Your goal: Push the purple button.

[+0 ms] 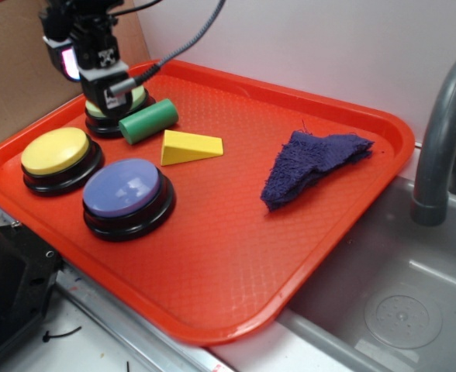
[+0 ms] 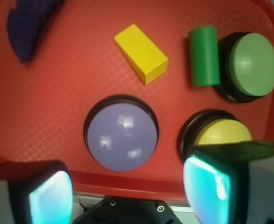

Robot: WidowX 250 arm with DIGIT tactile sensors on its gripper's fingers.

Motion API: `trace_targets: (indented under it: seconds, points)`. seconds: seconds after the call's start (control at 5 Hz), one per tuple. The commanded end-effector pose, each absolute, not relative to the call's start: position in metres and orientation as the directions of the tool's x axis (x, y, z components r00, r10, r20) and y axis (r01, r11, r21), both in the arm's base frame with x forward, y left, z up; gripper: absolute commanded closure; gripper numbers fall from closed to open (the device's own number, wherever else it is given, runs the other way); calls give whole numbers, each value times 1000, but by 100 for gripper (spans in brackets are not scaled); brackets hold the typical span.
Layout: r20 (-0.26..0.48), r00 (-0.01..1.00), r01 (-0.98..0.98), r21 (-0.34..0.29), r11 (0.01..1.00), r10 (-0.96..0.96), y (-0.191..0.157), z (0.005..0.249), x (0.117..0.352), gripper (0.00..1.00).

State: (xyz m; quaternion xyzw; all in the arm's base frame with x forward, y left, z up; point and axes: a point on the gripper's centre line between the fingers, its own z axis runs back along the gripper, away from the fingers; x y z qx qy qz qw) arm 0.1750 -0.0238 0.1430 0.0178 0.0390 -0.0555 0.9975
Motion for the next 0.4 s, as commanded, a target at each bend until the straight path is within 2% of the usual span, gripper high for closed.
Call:
trace_targets:
  seconds: [0.0,0.2]
  points:
    - [-41,991,128,27,991,-127,-32,171,190,0]
    - [-23,993,113,23,993,-113,-27,182,186,0]
